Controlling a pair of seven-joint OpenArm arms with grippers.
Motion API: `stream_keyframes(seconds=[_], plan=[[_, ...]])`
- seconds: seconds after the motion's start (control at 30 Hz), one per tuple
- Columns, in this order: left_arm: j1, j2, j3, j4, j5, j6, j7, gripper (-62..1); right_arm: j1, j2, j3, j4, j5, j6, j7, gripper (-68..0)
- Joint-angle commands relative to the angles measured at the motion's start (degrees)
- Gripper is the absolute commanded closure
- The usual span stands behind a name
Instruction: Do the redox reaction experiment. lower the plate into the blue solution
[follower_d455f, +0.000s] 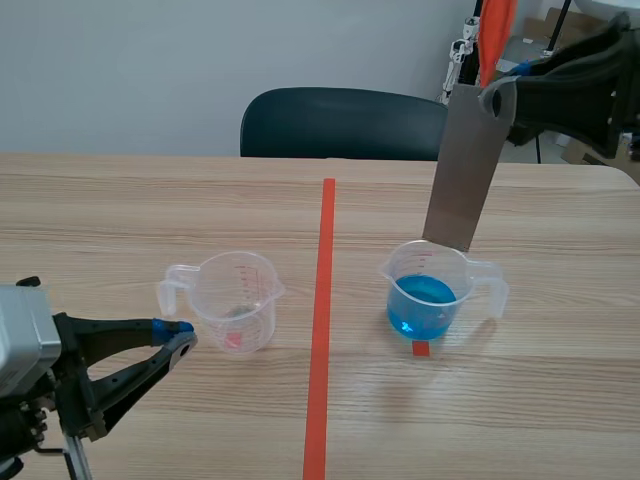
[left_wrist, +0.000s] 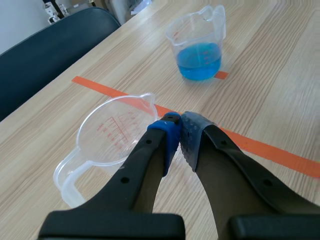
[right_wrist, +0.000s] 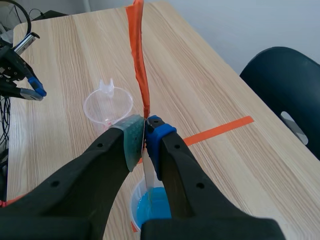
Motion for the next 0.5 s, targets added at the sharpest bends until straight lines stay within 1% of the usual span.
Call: stream_keyframes(seconds=[0.0, 0.07, 0.17, 0.3, 0.37, 0.47], plan=[[0.68, -0.46, -0.11, -1.01, -0.74, 0.07, -2.34, -3.6, 0.68, -0.46, 0.70, -0.59, -0.24, 0.22, 0.63, -0.6], [1.57, -0.44, -0.11, -2.71, -0.76, 0.44, -5.01, -3.6, 0.68, -1.27, 0.70, -1.51, -0.57, 0.22, 0.35, -0.6], [2.60, -0.20, -0.11, -5.97, -0.76, 2.75, -9.57, -3.6, 0.68, -2.29, 0.70, -3.02, -0.61, 0.22, 0.28, -0.6], [3.23, 0.22, -0.11, -10.84, -0.76, 3.48, -15.69, -3.6, 0.68, -3.80, 0.70, -4.98, -1.16, 0.22, 0.15, -0.6], [3.23, 0.96, -0.11, -13.55, -0.76, 4.26, -18.21, -3.6, 0.66, -4.81, 0.70, -6.10, -1.90, 0.22, 0.17, -0.6], [3.21, 2.36, -0.11, -17.27, -0.74, 4.44, -22.43, -3.6, 0.66, -6.36, 0.70, -8.00, -2.51, 0.24, 0.15, -0.6]])
